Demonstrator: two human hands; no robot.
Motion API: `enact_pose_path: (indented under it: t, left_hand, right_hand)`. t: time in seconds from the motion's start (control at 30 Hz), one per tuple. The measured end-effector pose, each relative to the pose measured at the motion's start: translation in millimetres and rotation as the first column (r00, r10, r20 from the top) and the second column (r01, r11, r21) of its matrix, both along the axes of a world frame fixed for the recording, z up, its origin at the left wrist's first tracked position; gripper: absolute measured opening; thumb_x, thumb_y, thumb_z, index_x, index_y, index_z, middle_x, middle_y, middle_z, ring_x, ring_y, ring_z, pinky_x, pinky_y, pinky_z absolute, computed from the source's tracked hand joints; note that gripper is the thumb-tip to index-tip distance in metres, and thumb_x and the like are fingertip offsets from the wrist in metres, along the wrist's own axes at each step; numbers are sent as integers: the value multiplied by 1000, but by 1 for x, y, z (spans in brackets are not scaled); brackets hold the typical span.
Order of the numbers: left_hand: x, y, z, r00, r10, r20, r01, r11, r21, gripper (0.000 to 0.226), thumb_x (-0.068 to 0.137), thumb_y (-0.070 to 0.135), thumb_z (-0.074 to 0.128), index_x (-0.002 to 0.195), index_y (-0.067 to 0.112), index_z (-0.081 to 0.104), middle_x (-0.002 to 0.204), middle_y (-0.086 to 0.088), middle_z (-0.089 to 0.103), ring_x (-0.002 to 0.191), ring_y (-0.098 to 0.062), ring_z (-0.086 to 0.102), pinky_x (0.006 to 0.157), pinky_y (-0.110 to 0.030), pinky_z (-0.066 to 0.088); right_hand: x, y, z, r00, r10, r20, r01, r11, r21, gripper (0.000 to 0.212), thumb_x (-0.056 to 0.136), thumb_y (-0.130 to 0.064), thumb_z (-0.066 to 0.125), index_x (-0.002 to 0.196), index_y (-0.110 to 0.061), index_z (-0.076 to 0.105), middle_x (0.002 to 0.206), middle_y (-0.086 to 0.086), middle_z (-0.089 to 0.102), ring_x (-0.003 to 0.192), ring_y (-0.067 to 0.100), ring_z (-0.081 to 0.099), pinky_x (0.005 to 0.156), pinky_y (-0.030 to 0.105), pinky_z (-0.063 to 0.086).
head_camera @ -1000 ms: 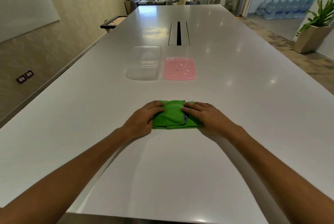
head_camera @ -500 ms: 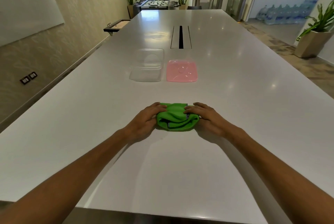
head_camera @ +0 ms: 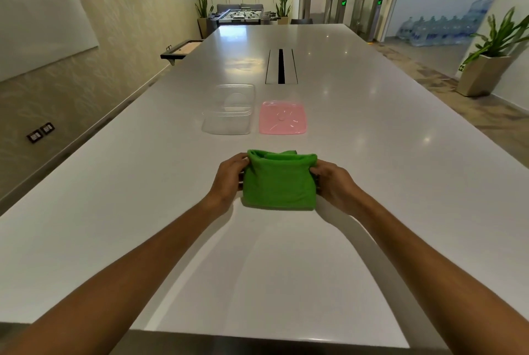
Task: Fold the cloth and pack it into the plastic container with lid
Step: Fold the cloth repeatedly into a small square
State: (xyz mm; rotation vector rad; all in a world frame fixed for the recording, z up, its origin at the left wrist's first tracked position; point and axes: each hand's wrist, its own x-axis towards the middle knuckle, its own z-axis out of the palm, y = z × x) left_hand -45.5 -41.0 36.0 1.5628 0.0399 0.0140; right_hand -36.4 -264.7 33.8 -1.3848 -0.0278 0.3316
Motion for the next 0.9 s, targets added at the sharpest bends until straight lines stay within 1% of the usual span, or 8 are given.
enact_pose_path:
  t: [0.23, 0.4, 0.47, 0.53, 0.6, 0.7, 0.77, 0.9]
  left_hand:
    - [-10, -5, -3, 981, 78, -177, -79, 997, -2, 29, 92, 45, 52, 87, 19, 66, 83, -1, 65, 75, -19, 61, 63, -29, 47]
    - [-11, 4, -22, 975, 175, -134, -127, 944, 304, 43, 86, 51, 57, 63, 15, 57, 65, 0, 59, 66, -20, 57, 60, -29, 42]
    - [-12, 6, -25, 975, 191, -109, -127, 892, 434, 46, 87, 53, 54, 65, 13, 60, 68, 0, 62, 70, -20, 58, 61, -30, 43]
    - [-12, 8, -24, 983, 177, -45, -115, 788, 605, 47, 88, 56, 48, 85, 14, 69, 83, 0, 67, 82, -21, 61, 72, -33, 46]
    - [-13, 8, -21, 984, 169, 48, -148, 651, 744, 48, 90, 56, 43, 102, 17, 68, 93, -1, 68, 89, -22, 61, 77, -33, 45]
    - [-13, 8, -22, 976, 36, 214, -197, 563, 803, 45, 95, 48, 39, 119, 16, 61, 120, -5, 64, 110, -24, 58, 89, -36, 44]
    - [-14, 5, -21, 937, -146, 316, -193, 539, 820, 50, 95, 45, 36, 126, 12, 57, 134, -8, 56, 125, -25, 48, 103, -39, 39]
    - [-15, -7, -25, 881, -393, 262, -60, 457, 887, 56, 94, 43, 30, 135, 12, 49, 146, -7, 46, 139, -22, 33, 115, -41, 26]
  right_hand:
    - [-9, 10, -4, 965, -73, -251, 67, 997, -35, 37, 94, -19, 37, 123, -7, 56, 115, 11, 62, 97, 27, 60, 73, 35, 49]
    - [-21, 23, -7, 910, -129, -395, 124, 992, -38, 26, 96, -18, 41, 106, 0, 56, 98, 14, 61, 87, 29, 61, 68, 38, 50]
    - [-25, 26, -10, 904, -164, -395, 143, 986, -82, 21, 94, -14, 42, 99, 1, 56, 86, 14, 60, 78, 28, 59, 64, 35, 49]
    - [-27, 26, -13, 946, -190, -261, 142, 971, -193, 17, 90, -11, 41, 85, -3, 55, 75, 11, 56, 73, 28, 55, 67, 35, 45]
    - [-29, 25, -15, 990, -143, 7, 130, 875, -467, 24, 89, -17, 40, 88, -5, 61, 84, 9, 62, 81, 28, 57, 75, 37, 45]
    - [-37, 24, -10, 935, -14, 353, 314, 490, -813, 39, 97, -31, 34, 123, -11, 57, 116, 11, 64, 105, 31, 58, 86, 38, 42]
    - [-39, 27, -7, 867, 95, 489, 442, 308, -843, 42, 99, -34, 31, 129, -12, 50, 121, 12, 62, 106, 32, 58, 84, 39, 44]
    - [-33, 39, -11, 821, 276, 500, 409, 327, -852, 45, 100, -31, 30, 140, -13, 41, 139, 10, 50, 125, 29, 45, 97, 42, 42]
